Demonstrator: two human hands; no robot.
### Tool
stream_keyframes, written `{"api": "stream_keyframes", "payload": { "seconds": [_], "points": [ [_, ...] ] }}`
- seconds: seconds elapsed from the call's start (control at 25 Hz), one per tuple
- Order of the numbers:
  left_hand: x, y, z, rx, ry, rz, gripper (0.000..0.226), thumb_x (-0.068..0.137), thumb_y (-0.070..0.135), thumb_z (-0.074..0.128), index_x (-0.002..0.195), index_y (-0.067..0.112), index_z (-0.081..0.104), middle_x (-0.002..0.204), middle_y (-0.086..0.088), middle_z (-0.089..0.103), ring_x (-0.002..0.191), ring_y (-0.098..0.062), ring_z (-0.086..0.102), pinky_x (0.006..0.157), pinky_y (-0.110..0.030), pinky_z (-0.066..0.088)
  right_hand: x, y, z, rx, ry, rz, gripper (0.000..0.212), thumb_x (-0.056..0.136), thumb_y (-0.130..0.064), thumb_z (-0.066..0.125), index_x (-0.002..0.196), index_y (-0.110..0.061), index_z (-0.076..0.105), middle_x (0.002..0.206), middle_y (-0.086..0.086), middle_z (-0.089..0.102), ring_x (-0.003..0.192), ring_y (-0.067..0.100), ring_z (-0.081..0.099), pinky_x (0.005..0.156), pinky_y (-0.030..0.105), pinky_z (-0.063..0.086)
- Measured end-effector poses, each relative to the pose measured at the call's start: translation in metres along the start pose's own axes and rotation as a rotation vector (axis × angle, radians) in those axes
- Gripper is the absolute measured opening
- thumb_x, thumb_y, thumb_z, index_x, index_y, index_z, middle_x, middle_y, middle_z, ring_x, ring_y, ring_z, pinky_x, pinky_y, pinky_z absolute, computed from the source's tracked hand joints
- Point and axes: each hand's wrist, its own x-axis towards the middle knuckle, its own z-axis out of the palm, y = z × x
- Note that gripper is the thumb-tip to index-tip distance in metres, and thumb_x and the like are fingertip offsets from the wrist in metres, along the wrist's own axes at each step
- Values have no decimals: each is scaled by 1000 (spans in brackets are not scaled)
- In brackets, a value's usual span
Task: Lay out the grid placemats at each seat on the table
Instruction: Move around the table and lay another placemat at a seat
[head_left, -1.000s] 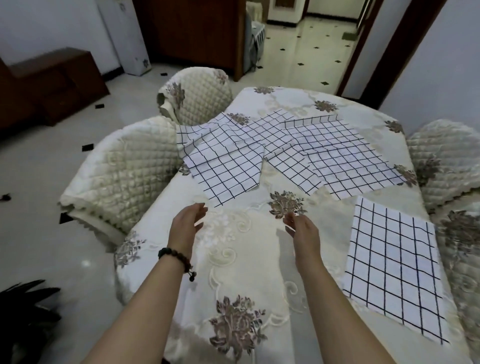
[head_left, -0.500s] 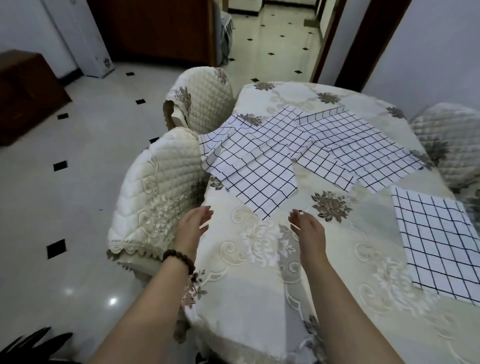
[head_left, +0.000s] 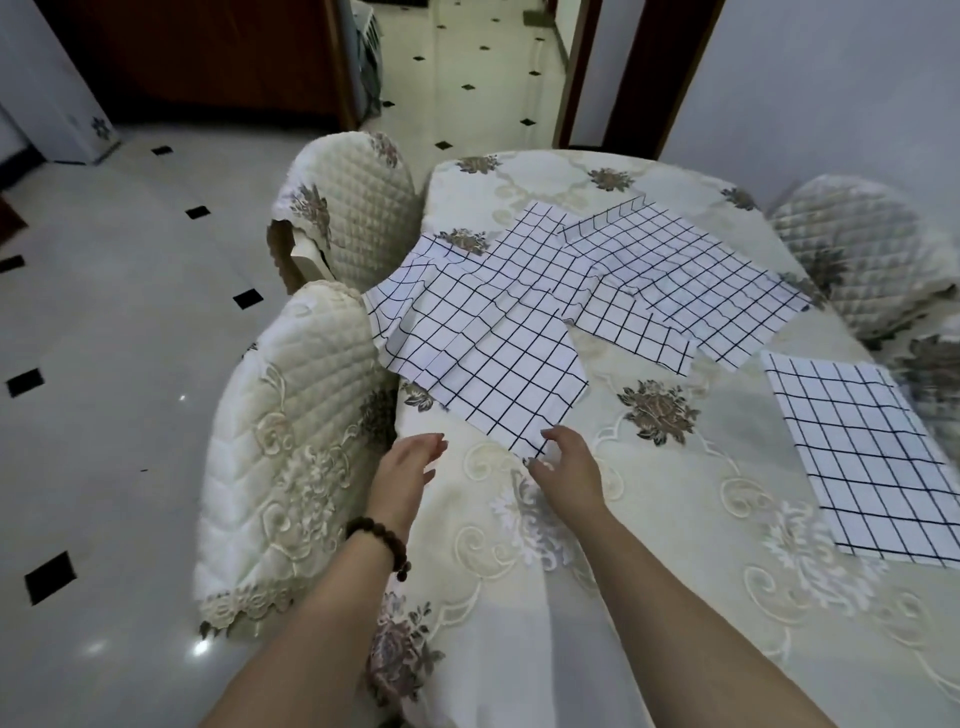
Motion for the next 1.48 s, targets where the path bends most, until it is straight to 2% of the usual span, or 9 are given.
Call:
{"api": "stream_keyframes", "payload": {
  "seconds": [0.16, 0.28, 0.52, 0.68, 0.8, 1.0, 1.16, 1.32, 1.48],
  "points": [
    [5, -2, 10, 117, -51, 17, 12, 86, 25, 61, 94, 18, 68, 107, 1, 69, 109, -15, 60, 99, -36, 45, 31, 9, 20, -239, -59, -41, 65, 81, -30, 68, 137, -11, 42, 155, 7, 26, 145, 20, 18, 115, 33, 17],
    [14, -3, 15, 224, -54, 55, 15, 91, 15, 56, 102, 15, 66, 110, 2, 67, 107, -14, 59, 95, -29, 45, 46, 19, 32, -387, -38, -67, 63, 84, -36, 64, 137, -10, 43, 154, 7, 29, 145, 22, 18, 117, 41, 7],
    [27, -8, 34, 731, -187, 263, 42, 85, 18, 60, 127, 21, 52, 128, 9, 54, 121, -7, 47, 101, -20, 35, 52, 10, 35, -422, 191, -169, 14, 83, -16, 58, 81, -10, 70, 91, 8, 68, 98, 29, 61, 103, 48, 35],
    [41, 5, 56, 1066, -296, 606, 62, 79, 8, 62, 138, 14, 42, 143, -1, 44, 135, -16, 35, 114, -30, 24, 45, -22, 16, -191, 124, -303, 16, 78, -15, 53, 74, -13, 68, 66, -6, 58, 69, 15, 55, 92, 39, 40],
    [51, 20, 72, 1207, -273, 752, 59, 78, 4, 61, 135, 15, 47, 133, -3, 54, 126, -22, 44, 112, -32, 23, 36, -51, 0, -19, 108, -322, 13, 82, -12, 57, 81, -13, 70, 56, -16, 44, 56, 3, 43, 90, 23, 34],
    [48, 58, 91, 1147, -110, 744, 30, 80, 2, 51, 105, 12, 64, 93, -9, 69, 90, -29, 60, 75, -33, 46, 30, -60, -28, 127, 165, -280, 23, 77, -33, 73, 92, -17, 66, 73, -8, 58, 70, 6, 52, 65, 23, 38],
    [39, 86, 87, 966, -91, 771, 27, 80, 6, 58, 105, 13, 66, 88, -6, 70, 81, -24, 60, 68, -25, 40, 34, -36, -54, -6, 258, -278, 32, 76, -27, 74, 103, -12, 65, 97, 4, 68, 92, 21, 55, 79, 30, 39],
    [32, 121, 89, 859, -107, 915, 28, 77, -2, 55, 102, 2, 66, 93, -10, 65, 83, -23, 56, 73, -24, 39, 40, -29, -76, 28, 389, -161, 13, 84, -12, 62, 94, -10, 70, 90, 9, 70, 87, 30, 59, 69, 31, 38],
    [27, 155, 84, 681, -64, 875, 22, 77, 7, 55, 94, 7, 69, 79, -4, 63, 69, -14, 54, 65, -28, 44, 47, -28, -102, 82, 437, -19, 30, 80, 0, 57, 102, -15, 70, 97, 7, 71, 85, 26, 64, 72, 29, 47]
  ]
}}
